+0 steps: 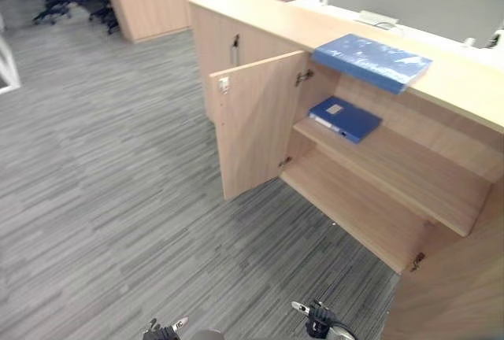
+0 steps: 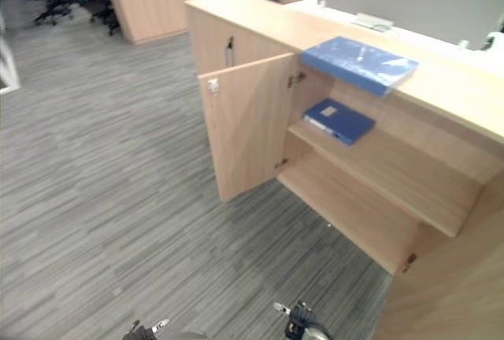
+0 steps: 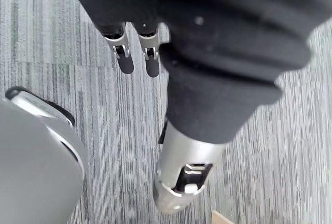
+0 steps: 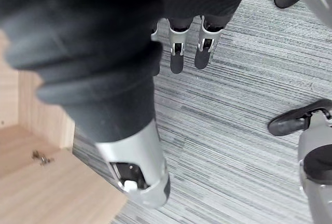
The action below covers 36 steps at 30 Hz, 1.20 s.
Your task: Walk over to the cabinet, pick up the folder, carry it to the office cabinet, place the folder inside the office cabinet, then close the office cabinet door
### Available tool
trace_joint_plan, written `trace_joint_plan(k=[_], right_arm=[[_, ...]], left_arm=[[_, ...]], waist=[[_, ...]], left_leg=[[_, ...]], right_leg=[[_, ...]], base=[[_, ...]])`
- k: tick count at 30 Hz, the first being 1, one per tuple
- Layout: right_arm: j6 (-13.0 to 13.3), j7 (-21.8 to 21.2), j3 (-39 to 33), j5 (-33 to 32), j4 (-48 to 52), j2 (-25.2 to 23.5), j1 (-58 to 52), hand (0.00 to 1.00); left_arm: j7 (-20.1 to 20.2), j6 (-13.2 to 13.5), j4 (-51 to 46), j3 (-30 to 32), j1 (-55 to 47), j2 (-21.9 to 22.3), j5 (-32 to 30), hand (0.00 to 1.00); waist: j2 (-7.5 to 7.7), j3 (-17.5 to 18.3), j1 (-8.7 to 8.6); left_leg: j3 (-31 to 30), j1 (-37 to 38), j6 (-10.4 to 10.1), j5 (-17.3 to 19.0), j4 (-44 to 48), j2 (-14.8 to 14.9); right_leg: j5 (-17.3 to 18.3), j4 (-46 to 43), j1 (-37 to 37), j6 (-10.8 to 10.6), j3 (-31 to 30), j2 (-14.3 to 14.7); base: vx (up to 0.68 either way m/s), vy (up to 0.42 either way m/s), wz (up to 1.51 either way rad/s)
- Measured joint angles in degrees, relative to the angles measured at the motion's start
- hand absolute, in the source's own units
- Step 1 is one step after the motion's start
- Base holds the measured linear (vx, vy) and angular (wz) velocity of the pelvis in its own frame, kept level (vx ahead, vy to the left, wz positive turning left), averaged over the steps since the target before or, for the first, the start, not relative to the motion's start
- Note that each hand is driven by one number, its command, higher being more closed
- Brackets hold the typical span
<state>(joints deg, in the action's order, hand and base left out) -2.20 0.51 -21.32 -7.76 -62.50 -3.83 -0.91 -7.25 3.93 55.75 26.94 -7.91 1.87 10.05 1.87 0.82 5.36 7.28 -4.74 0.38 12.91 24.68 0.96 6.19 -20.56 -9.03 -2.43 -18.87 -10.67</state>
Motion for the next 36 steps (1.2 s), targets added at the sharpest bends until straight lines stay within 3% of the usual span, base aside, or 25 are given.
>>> trace_joint_plan(k=[1, 2, 3, 4, 5, 6, 7, 9, 11, 12, 13, 17, 20, 22, 23, 24, 26, 27, 29, 30, 32, 33, 34, 35, 36], right_arm=[[0.0, 0.0, 0.1, 0.0, 0.0, 0.2, -0.5, 0.00], [-0.1, 0.0, 0.1, 0.0, 1.3, 0.4, -1.2, 0.00], [0.0, 0.0, 0.1, 0.0, 2.5, 0.5, -1.9, 0.00], [0.0, 0.0, 0.1, 0.0, 3.3, 0.8, -2.3, 0.00], [0.1, 0.0, 0.1, -0.1, 4.3, 0.8, -2.8, 0.00], [0.1, 0.0, 0.2, -0.1, 5.2, 0.9, -2.7, 0.00], [0.2, 0.0, 0.2, -0.1, 5.8, 1.0, -2.7, 0.00], [1.2, 0.1, 0.3, -0.1, 6.5, 1.2, -2.7, 0.00], [1.4, 0.2, 1.0, -0.2, 6.4, 1.0, -3.3, 0.00], [1.5, 0.2, 0.6, -0.3, 6.3, 3.0, -3.1, 0.00], [1.4, 0.4, 0.4, -0.2, 5.4, 3.9, -2.9, 0.00], [0.7, 0.4, 0.1, -0.1, 2.2, 4.5, -3.3, 0.00], [0.1, 0.4, 0.1, -0.1, 2.0, 4.5, -3.4, 0.00], [0.1, 0.4, 0.0, -0.2, 2.0, 4.3, -3.5, 0.00], [0.1, 0.4, 0.1, -0.3, 2.1, 4.1, -4.0, 0.00], [0.1, 0.4, 0.1, -0.7, 2.4, 3.9, -4.3, 0.00], [0.1, 0.4, 0.3, -1.6, 2.5, 3.8, -4.3, 0.00], [0.0, 0.6, 1.0, -2.1, 2.5, 3.7, -4.0, 0.00], [0.0, 0.7, 1.3, -2.0, 2.5, 3.7, -3.5, 0.00], [-0.1, 0.8, 1.4, -2.0, 2.0, 3.5, -2.1, 0.00], [-0.1, 0.8, 1.6, -2.0, 2.0, 2.8, 0.3, 0.00], [-0.1, 0.9, 3.2, -1.8, 2.0, 2.6, 1.8, 0.00], [-0.1, 0.9, 3.6, -1.6, 2.0, 2.5, 2.5, 0.00], [0.1, 0.9, 5.5, -1.0, 2.3, 2.6, 3.2, 0.00], [0.1, 1.0, 6.1, -0.8, 2.3, 1.6, 3.2, 0.00]], left_arm=[[0.0, 0.0, 0.0, -0.4, -0.2, 0.1, 0.0, 0.00], [0.0, 0.0, -0.1, -1.2, -0.3, 0.1, 0.0, 0.00], [0.0, -0.2, -0.1, -2.0, -0.2, 0.2, 0.0, 0.00], [0.0, -0.2, -0.2, -2.5, -0.2, 0.2, -0.1, 0.00], [0.1, -0.3, -0.3, -2.7, 0.5, 0.2, -0.3, 0.00], [0.1, -0.4, -0.1, -2.7, 1.0, 0.3, -0.5, 0.00], [0.1, -0.5, -0.1, -2.7, 1.2, 0.6, -0.6, 0.00], [0.1, -0.4, -0.1, -2.7, 2.7, 0.7, -2.1, 0.00], [0.1, -0.3, -0.4, -2.4, 2.7, 0.2, -3.1, 0.00], [0.0, -0.5, 1.3, -2.0, 3.5, 1.4, -3.3, 0.00], [0.0, -0.5, 1.3, -1.7, 3.5, 2.3, -3.9, 0.00], [0.0, -0.3, 1.0, -1.2, 4.4, 2.1, -5.4, 0.00], [0.0, -0.4, 0.9, -1.1, 4.1, 2.4, -5.8, 0.00], [0.1, -0.6, 0.8, -0.6, 3.7, 2.4, -5.8, 0.00], [0.2, -0.7, -0.1, 0.5, 3.5, 2.4, -5.7, 0.00], [0.2, -0.8, -1.1, 1.6, 2.8, 2.5, -5.5, 0.00], [0.2, -0.9, -2.4, 2.5, 2.0, 2.5, -5.5, 0.00], [0.2, -0.9, -3.5, 2.2, 1.3, 2.3, -5.4, 0.00], [0.2, -0.8, -4.0, 1.7, 0.7, 2.3, -5.2, 0.00], [0.2, -0.8, -4.1, 0.8, 0.1, 2.2, -5.2, 0.00], [0.1, -0.4, -4.5, 0.4, 0.9, 2.2, -4.5, 0.00], [0.1, -0.3, -4.5, -1.1, 1.6, 2.0, -4.4, 0.00], [0.1, -0.2, -4.4, -2.0, 1.9, 1.8, -4.5, 0.00], [0.0, -0.1, -3.8, -3.3, 1.8, 2.0, -4.3, 0.00], [0.0, 0.0, -2.9, -3.5, 2.2, 1.0, -4.4, 0.00]], waist=[[-0.21, 0.2, 0.09], [-0.32, 0.1, -0.07], [-0.35, 0.1, -0.99], [-0.63, -0.1, -1.62], [-0.36, -0.7, -2.35], [-0.61, -1.1, -2.52], [-0.84, -1.3, -2.73], [-0.65, -3.6, -3.09], [1.21, -4.1, -3.52], [-1.53, -4.5, -3.68], [-2.66, -4.6, -3.83], [-1.21, -5.4, -4.89], [-1.39, -4.7, -5.98], [-1.66, -4.3, -6.27], [-1.69, -3.7, -6.27], [-1.89, -3.2, -6.24], [-1.69, -3.3, -5.40], [-1.60, -3.3, -4.90], [-1.62, -3.4, -4.37], [-1.57, -3.6, -3.43], [-1.57, -4.7, -1.95], [-1.64, -5.7, -1.22], [-1.84, -5.8, -0.93], [-3.57, -5.7, -0.63], [-2.80, -5.8, -0.44]], left_leg=[[0.0, 1.3, 0.0, 0.0, -1.2, 0.0], [0.1, 4.3, 0.0, 0.0, -3.6, -0.1], [0.0, 7.2, 0.0, 0.0, -6.1, 0.0], [-0.2, 8.5, 0.0, 0.0, -7.2, 0.3], [-0.5, 11.3, 0.2, 0.1, -9.1, 0.6], [-0.5, 13.6, 0.2, 0.1, -10.8, 1.1], [-0.6, 14.4, 0.2, 0.1, -11.5, 1.5], [-1.3, 17.8, -0.8, 0.8, -12.7, 3.5], [-2.2, 18.6, -3.4, 3.9, -12.4, 2.7], [-3.8, 19.3, -4.3, 5.9, -12.7, 4.8], [-4.7, 19.6, -3.1, 5.5, -13.9, 5.5], [-4.7, 20.6, -3.1, 1.8, -16.3, 6.9], [-4.9, 20.9, -3.2, 1.5, -15.0, 8.9], [-4.8, 20.0, -5.2, 1.8, -10.9, 10.9], [-5.0, 17.2, -6.7, 2.1, -3.0, 12.8], [-6.0, 12.8, -8.7, 0.9, 7.8, 14.6], [-8.8, 4.9, -11.0, -4.9, 26.9, 15.9], [-8.3, -0.5, -9.1, -2.6, 38.2, 14.8], [-6.7, -3.4, -7.9, -0.3, 41.1, 13.3], [-5.6, -6.9, -5.7, 2.9, 40.1, 10.8], [-5.9, -11.3, -3.8, 6.3, 34.6, 8.4], [-8.2, -12.7, -4.0, 6.8, 26.5, 6.9], [-10.6, -12.3, -4.8, 5.8, 19.6, 6.4], [-14.6, -11.0, -6.4, -0.5, 10.1, 7.0], [-13.5, -10.1, -5.9, 0.5, 10.5, 6.2]], right_leg=[[-0.5, -3.5, 1.3, -0.8, 0.0, 0.5], [-2.3, -11.7, 5.0, -3.7, 0.3, 1.5], [-7.1, -21.0, 8.9, -7.5, 1.7, 2.6], [-9.6, -25.3, 11.0, -7.6, 2.5, 3.1], [-5.9, -34.8, 15.0, -6.9, 4.1, 3.5], [1.0, -41.1, 19.7, -4.7, 6.6, 4.1], [3.8, -42.0, 21.8, -3.9, 8.0, 4.5], [8.3, -30.5, 24.6, -3.1, 13.0, 5.6], [5.2, -13.1, 23.7, -2.6, 15.9, 5.0], [5.7, -12.3, 22.0, -1.5, 17.5, 6.8], [5.2, -10.8, 22.4, -0.9, 18.1, 8.3], [9.2, -12.5, 22.9, 0.9, 21.3, 8.4], [11.6, -12.5, 21.3, 1.9, 23.4, 9.4], [12.2, -11.0, 19.1, 2.5, 24.0, 10.8], [11.8, -8.5, 16.8, 2.2, 24.2, 12.8], [10.5, -5.7, 14.0, 3.8, 23.5, 14.9], [9.0, -0.5, 8.7, 5.7, 21.1, 17.3], [7.9, 3.6, 4.4, 7.1, 18.1, 18.0], [7.2, 6.2, 1.4, 7.7, 15.3, 17.9], [7.0, 7.7, -0.9, 7.7, 11.2, 17.3], [7.1, 7.8, -2.1, 7.6, 6.4, 16.2], [7.5, 6.9, -2.4, 6.9, 4.6, 15.1], [8.3, 6.0, -2.1, 5.5, 4.1, 14.6], [10.0, 4.9, -2.0, 3.4, 4.2, 14.7], [10.6, 4.7, -2.2, 3.0, 4.2, 13.5]], base=[[0.19, -0.007, -0.63], [0.17, -0.012, -0.39], [0.15, -0.022, -0.24], [0.13, -0.049, -0.02], [0.11, -0.086, -0.07], [0.11, -0.102, -0.12], [0.11, -0.137, -0.11], [0.14, -0.223, 0.10], [0.12, -0.244, 0.12], [0.14, -0.195, -0.06], [0.13, -0.173, -0.15], [0.09, -0.163, 0.12], [0.22, -0.195, 0.19], [0.26, -0.182, 0.09], [0.36, -0.191, -0.16], [0.37, -0.185, -0.24], [0.42, -0.133, -0.71], [0.47, -0.025, -1.00], [0.38, 0.072, -0.97], [0.26, 0.127, -1.19], [0.31, 0.240, -1.51], [0.25, 0.250, -1.48], [0.23, 0.287, -1.54], [0.24, 0.280, -1.17], [0.29, 0.320, -0.84]])
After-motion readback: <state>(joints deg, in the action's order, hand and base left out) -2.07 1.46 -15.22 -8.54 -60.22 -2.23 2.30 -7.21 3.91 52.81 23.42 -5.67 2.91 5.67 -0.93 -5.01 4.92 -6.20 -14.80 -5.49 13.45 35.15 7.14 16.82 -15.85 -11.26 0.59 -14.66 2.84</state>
